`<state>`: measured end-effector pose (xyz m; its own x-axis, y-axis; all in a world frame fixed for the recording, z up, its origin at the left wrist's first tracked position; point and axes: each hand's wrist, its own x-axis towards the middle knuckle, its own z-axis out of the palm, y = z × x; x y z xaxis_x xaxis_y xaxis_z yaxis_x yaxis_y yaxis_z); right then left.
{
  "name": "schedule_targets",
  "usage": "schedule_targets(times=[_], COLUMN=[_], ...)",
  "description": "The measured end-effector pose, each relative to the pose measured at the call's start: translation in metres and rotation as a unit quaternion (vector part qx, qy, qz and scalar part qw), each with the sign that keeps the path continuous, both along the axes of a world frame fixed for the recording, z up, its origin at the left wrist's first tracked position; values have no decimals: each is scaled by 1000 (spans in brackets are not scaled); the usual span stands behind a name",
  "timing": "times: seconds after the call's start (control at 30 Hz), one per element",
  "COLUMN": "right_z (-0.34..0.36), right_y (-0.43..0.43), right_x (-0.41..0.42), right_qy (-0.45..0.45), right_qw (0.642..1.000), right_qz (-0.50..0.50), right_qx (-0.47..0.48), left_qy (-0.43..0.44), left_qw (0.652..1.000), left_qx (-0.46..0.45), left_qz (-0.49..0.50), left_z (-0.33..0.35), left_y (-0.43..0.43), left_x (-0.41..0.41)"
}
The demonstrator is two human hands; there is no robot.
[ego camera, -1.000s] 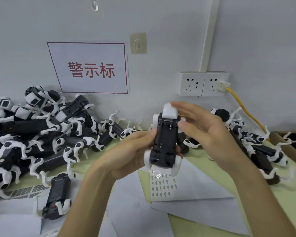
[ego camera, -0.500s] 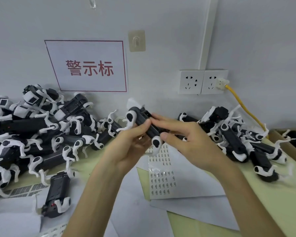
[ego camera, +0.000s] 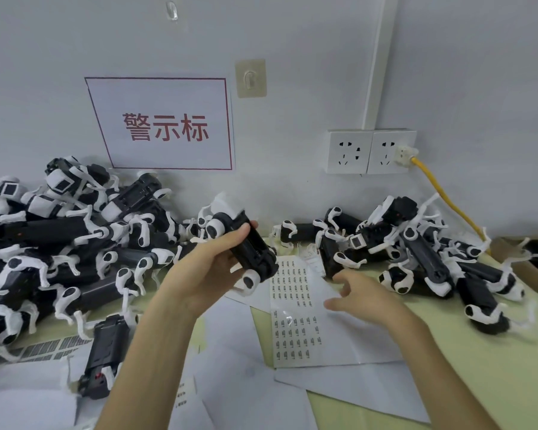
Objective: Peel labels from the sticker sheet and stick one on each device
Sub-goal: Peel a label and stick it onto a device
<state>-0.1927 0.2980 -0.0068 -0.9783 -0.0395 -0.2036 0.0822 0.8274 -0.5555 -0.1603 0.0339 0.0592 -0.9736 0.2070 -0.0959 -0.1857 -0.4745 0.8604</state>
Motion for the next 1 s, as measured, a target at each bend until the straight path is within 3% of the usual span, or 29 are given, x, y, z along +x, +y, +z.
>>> schedule_targets(times=[0.17,0.3,0.4,0.53,0.67,1.0], right_z=[-18,-18,-2,24,44,58], right_y=[-7,-7,-8,1,14,18], right_x=[-4,-6,-4,-2,6,13], right_qy=[27,70,134,244,268,275], right_qw=[999,993,970,929,902,914], right_qz=[-32,-17,-17,-67,-84,-12], right_qx=[11,-96,-200,-269,-328,-297], left_qy=[59,98,111,122,109,139], left_qw=[995,977,973,971,962,947], left_qx=[-58,-170,-183,-183,-209,-184], left_qz=[-59,-86,-82,-99,-138,-224], left_z=[-6,-9,-9,-10,-12,-11], left_y=[-6,-11,-16,-23,-21,-4], left_x=[-1,-1,-2,-2,0,6])
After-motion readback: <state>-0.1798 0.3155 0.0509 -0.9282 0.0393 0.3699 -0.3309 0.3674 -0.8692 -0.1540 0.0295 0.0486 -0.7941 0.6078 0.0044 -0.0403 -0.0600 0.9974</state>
